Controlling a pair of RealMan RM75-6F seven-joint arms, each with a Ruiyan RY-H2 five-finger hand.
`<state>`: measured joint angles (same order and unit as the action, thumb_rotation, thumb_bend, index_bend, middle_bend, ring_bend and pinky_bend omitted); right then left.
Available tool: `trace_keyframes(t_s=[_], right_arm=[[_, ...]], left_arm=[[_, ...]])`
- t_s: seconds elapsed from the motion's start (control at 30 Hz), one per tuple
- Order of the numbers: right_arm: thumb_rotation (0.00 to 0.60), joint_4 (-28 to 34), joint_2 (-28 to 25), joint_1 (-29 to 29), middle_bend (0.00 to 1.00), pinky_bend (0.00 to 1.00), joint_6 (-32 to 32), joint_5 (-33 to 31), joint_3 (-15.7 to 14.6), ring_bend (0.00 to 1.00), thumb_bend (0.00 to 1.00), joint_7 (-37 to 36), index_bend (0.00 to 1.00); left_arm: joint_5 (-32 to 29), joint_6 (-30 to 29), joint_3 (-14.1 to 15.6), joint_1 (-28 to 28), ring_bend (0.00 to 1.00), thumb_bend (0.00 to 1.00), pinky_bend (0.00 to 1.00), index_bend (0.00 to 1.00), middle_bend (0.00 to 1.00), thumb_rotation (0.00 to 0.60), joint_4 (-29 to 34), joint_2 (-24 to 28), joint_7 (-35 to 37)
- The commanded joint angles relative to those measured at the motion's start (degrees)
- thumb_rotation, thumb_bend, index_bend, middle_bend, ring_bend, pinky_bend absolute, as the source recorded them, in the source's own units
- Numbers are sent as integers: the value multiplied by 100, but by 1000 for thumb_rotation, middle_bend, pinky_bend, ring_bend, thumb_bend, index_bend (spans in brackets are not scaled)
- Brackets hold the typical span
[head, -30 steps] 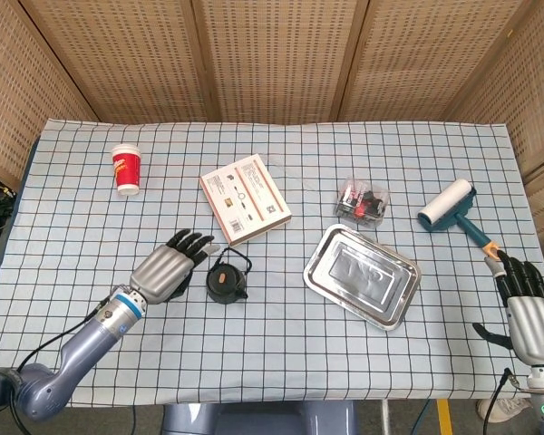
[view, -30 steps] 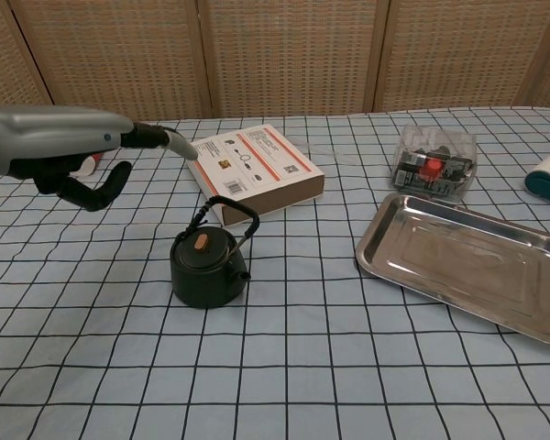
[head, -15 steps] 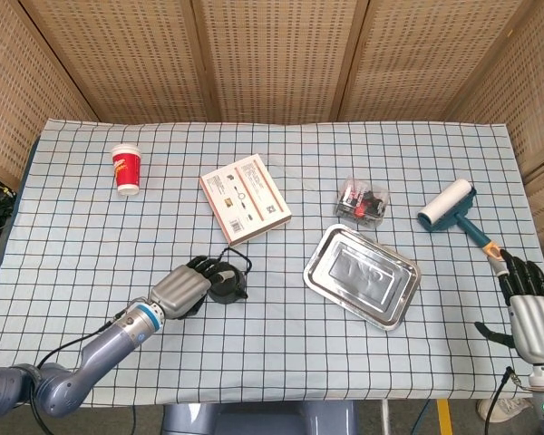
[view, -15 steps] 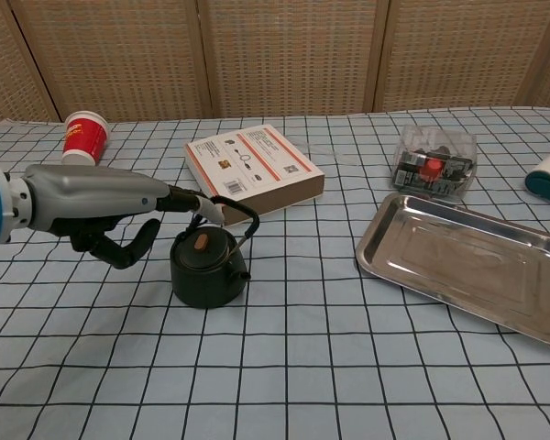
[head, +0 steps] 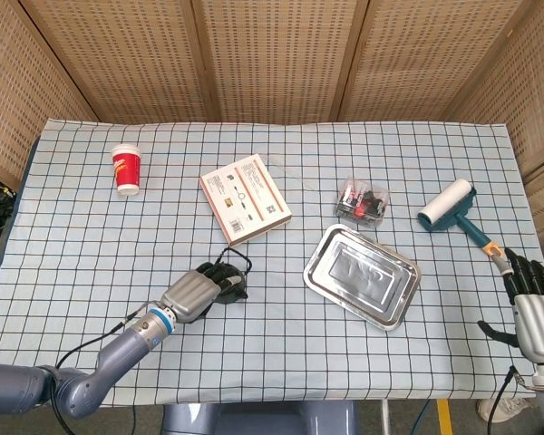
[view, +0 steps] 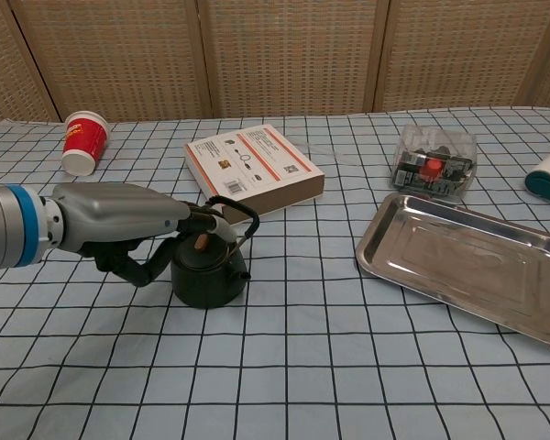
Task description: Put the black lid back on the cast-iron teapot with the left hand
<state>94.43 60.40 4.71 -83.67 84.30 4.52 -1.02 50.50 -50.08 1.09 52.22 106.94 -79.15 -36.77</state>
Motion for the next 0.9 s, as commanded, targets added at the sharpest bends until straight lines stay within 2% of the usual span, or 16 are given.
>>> trace_keyframes(t_s=[0.03,0.23,0.5,0.63,0.8,0.87,0.9], right_arm=[[600,1,-1,0,0,0,0,2,-1,0,0,-4,0],[600,4,1,-1,0,0,-4,1,0,0,0,1,0],[600,-1,1,-2,0,0,-6,-8,5,0,0,6,0],[600,-9,-3,-1,0,0,1,-25,12,0,0,-10,0],[600,-7,-5,1,0,0,2,-9,6,0,0,-13,0],[600,0,-6,-1,0,0,-1,-4,4,0,0,-13,0],[600,3,-9,-1,0,0,-2,-2,2,0,0,-12,0]], left_arm=[[-172,-98,55,74,0,1000,105,57,0,600,10,-51,-189],[-426,-173,152,193,0,1000,105,57,0,600,-22,-160,-492],[-455,-320,179,255,0,1000,105,57,0,600,-7,-217,-603],[-106,-542,116,157,0,1000,103,61,0,600,57,-158,-444],[476,-891,42,-21,0,988,84,61,0,600,269,152,-206],[795,-1134,12,-153,0,799,40,35,0,600,347,330,-64],[950,-1270,-6,-237,0,557,14,17,0,600,371,415,39]])
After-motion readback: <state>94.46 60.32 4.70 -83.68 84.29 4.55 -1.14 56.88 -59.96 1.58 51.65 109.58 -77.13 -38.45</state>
